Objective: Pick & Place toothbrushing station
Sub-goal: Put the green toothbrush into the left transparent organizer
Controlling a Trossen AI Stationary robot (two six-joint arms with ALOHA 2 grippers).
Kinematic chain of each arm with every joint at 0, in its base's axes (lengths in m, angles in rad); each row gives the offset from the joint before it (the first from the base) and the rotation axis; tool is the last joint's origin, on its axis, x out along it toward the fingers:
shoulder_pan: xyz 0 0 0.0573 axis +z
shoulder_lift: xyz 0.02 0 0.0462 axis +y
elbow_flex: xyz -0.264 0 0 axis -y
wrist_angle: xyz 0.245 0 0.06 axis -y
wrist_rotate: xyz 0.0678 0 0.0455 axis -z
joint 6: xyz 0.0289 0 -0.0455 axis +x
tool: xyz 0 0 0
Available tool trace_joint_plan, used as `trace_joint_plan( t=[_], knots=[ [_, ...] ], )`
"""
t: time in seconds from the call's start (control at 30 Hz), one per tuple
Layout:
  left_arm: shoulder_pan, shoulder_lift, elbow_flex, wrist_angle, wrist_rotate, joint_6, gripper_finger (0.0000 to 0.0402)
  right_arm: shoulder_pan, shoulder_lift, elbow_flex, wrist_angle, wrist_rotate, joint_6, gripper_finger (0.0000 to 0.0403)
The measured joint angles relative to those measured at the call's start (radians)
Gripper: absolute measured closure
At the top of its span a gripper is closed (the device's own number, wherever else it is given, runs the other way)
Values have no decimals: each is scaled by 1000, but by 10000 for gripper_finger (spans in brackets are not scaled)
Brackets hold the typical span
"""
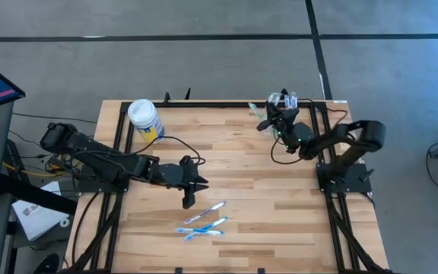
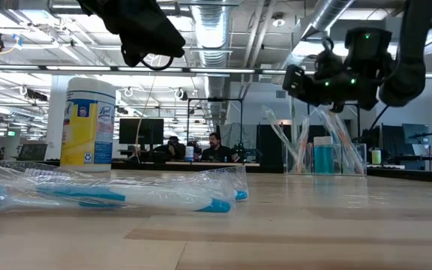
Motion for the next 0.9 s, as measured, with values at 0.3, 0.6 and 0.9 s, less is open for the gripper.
trace_joint_plan(
  t=[0.3,0.6,0.9],
  knots=[
    [0,0,0,1,0,0,321,-5,152,8,57,-4,49,402],
    [0,0,0,2,1,0,321,-3,173,11,58,2,63,378],
    [0,0,0,3,3,0,321,5,172,11,42,4,78,373]
  ],
)
